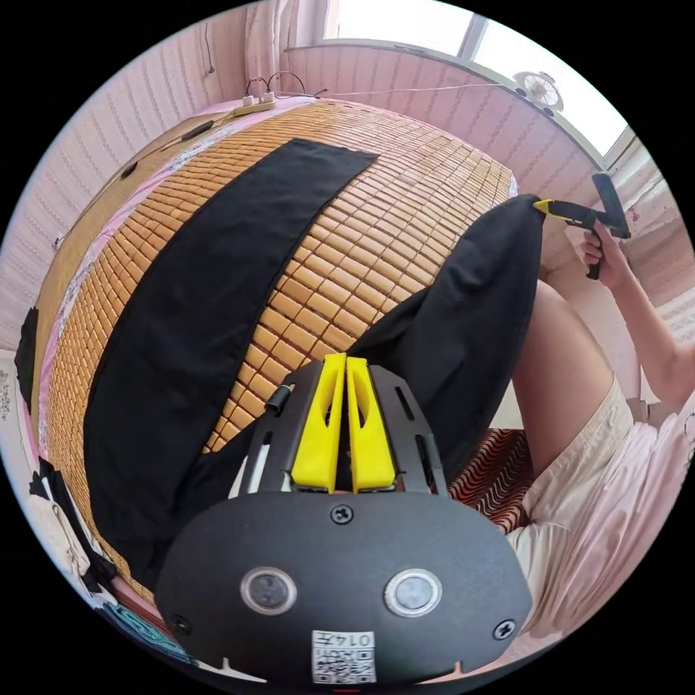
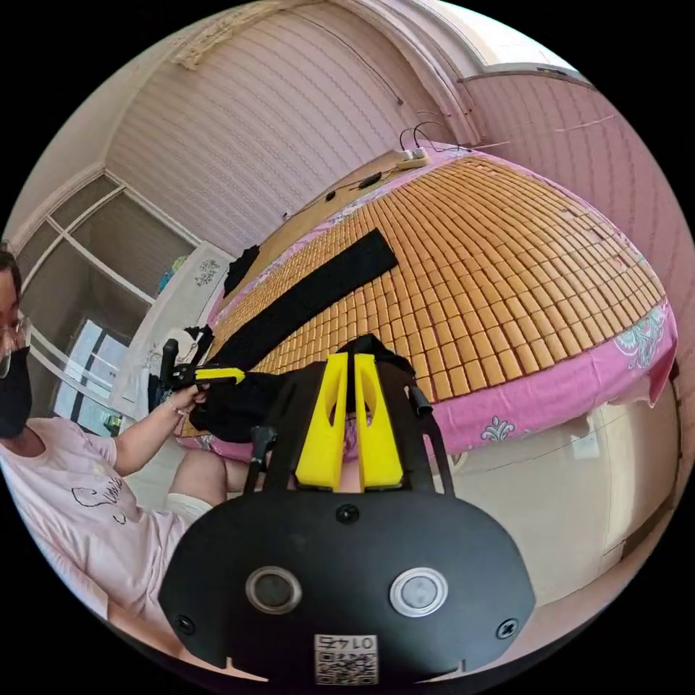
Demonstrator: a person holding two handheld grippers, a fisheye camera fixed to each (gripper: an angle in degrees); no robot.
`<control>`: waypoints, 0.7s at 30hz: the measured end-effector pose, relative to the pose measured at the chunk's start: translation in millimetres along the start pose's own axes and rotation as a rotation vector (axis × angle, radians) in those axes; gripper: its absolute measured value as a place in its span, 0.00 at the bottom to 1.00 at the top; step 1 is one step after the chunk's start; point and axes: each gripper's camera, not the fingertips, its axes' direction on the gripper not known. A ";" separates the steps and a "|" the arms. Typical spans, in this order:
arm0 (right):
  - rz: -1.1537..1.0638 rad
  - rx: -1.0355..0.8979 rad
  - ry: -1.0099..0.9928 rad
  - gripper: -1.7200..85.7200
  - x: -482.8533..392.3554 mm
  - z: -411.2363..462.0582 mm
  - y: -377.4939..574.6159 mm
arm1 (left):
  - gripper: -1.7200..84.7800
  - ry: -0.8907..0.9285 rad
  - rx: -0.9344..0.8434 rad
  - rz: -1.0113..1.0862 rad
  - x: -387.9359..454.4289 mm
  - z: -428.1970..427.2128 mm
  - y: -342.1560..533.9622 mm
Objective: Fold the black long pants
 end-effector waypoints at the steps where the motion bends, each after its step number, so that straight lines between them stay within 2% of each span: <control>1: -0.067 0.052 -0.026 0.03 -13.8 -15.6 -12.1 | 0.01 -0.013 0.036 -0.019 -4.8 -11.4 -1.0; 5: -0.129 0.098 0.064 0.03 -30.2 -46.8 -16.8 | 0.01 0.030 0.157 -0.096 -23.6 -43.7 0.6; 8: 0.029 -0.004 0.204 0.05 6.7 -33.9 8.9 | 0.01 0.158 0.202 -0.192 -38.2 -38.6 5.2; 10: 0.141 -0.086 0.248 0.07 34.5 -17.4 32.3 | 0.01 0.177 0.176 -0.222 -40.8 -24.5 6.9; 12: 0.165 -0.090 0.238 0.09 39.4 -13.6 42.2 | 0.01 0.167 0.138 -0.218 -37.4 -11.4 6.9; 16: 0.066 -0.035 0.231 0.13 21.5 -8.6 38.0 | 0.01 0.152 0.104 -0.200 -28.0 1.7 7.2; 21: -0.064 -0.100 0.278 0.15 -4.2 23.1 14.9 | 0.01 0.125 0.099 -0.174 -21.8 -3.3 8.9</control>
